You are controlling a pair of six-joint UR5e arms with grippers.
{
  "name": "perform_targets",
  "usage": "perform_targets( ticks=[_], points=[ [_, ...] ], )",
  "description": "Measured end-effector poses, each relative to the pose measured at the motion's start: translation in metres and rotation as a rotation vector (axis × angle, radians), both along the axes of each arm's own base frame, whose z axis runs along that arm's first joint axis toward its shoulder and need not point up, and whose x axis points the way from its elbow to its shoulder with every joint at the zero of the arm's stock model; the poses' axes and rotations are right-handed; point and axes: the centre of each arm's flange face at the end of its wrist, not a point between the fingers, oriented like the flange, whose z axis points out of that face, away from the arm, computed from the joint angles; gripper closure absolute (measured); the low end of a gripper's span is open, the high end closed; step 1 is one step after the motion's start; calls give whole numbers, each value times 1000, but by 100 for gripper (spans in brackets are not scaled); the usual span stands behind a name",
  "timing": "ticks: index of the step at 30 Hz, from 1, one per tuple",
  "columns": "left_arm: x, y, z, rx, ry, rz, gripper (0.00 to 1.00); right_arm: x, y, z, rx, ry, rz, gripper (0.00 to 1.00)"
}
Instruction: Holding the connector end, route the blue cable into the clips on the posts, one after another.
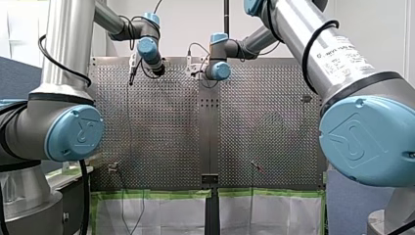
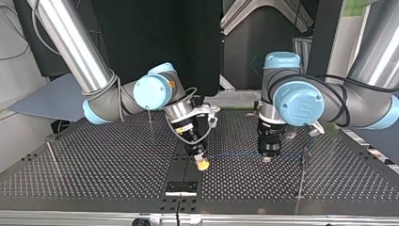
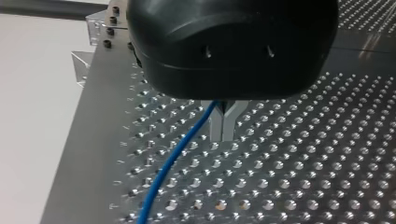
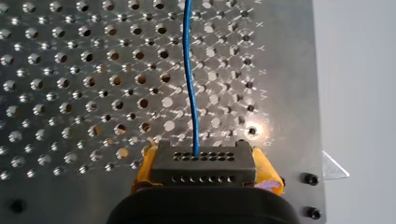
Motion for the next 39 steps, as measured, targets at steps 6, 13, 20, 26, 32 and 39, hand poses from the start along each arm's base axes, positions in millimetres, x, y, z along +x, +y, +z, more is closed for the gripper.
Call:
perform_targets(
  ticks=[6, 13, 20, 26, 32, 39],
  points=[
    [-1, -3, -3, -4, 7, 8, 100, -7, -3, -12, 22, 27, -20, 100],
    [1, -14, -18, 1, 40, -7, 100, -12, -4, -26, 38, 49, -33, 100],
    [-1, -23, -36, -9, 65, -18, 100, -14, -3, -34, 47, 64, -43, 100],
    [-5, -26, -51, -15, 74, -22, 100, -19, -3, -47, 62, 84, -60, 100],
    [-10, -30, -64, -15, 85, -31, 100, -27, -3, -68, 85, 119, -90, 100],
    [-17, -35, -78, -12, 97, -43, 100, -38, 0, -98, 116, 169, -117, 100]
  ],
)
